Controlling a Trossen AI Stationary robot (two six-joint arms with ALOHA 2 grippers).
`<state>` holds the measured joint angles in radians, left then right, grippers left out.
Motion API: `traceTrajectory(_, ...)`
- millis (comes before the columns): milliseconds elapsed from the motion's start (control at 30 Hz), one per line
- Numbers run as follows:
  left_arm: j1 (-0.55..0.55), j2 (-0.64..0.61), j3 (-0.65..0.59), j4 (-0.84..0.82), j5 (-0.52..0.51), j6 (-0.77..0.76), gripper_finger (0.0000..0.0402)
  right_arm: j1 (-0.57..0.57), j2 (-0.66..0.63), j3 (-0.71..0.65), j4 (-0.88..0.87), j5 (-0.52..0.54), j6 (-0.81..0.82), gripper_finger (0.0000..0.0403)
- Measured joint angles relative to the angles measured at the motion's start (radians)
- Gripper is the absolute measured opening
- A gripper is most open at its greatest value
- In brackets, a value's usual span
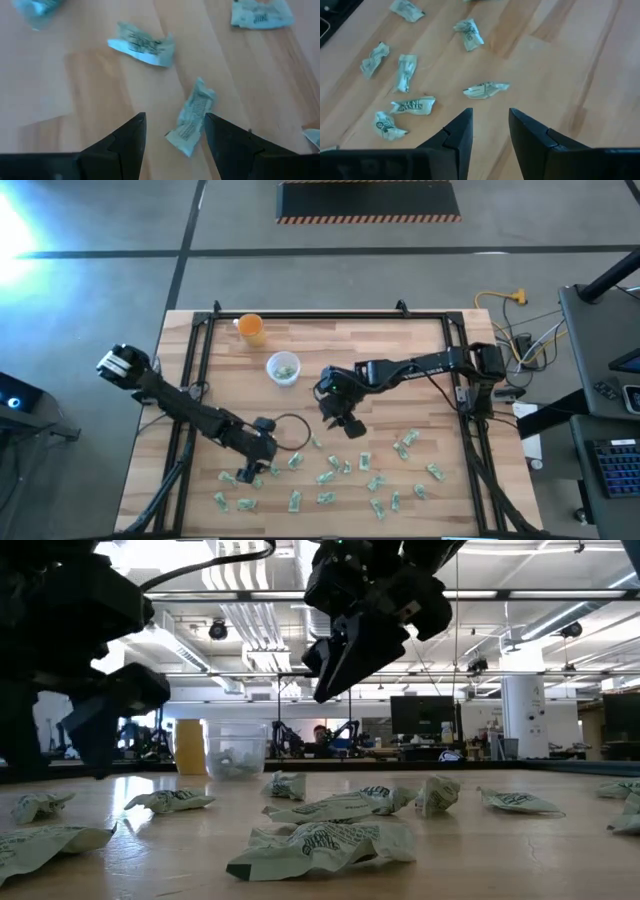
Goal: Pick and place Stevia / Truvia into bins
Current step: Put the stevia packet into the transparent container
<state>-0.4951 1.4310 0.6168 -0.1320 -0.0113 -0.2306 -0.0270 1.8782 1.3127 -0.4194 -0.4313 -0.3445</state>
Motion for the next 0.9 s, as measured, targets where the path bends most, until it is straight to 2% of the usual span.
traceTrajectory(400,-0.028,0.093,0.007,0.052,0.011,-0.026,0.0175,-0.001,0.000,-0.009,0.004,0.001,0.012,0.0116)
traceTrajectory(533,-0.028,0.103,0.008,0.050,0.007,-0.026,0.0135,-0.001,0.000,-0.009,0.003,0.001,0.024,0.0115)
traceTrajectory(767,-0.031,0.051,0.005,0.005,0.022,-0.012,0.0015,-0.001,0.000,-0.014,0.004,0.002,0.051,0.0106)
traceTrajectory(900,-0.032,0.002,0.006,-0.039,-0.062,0.001,0.0008,0.010,0.006,-0.035,0.023,0.004,0.089,0.0102)
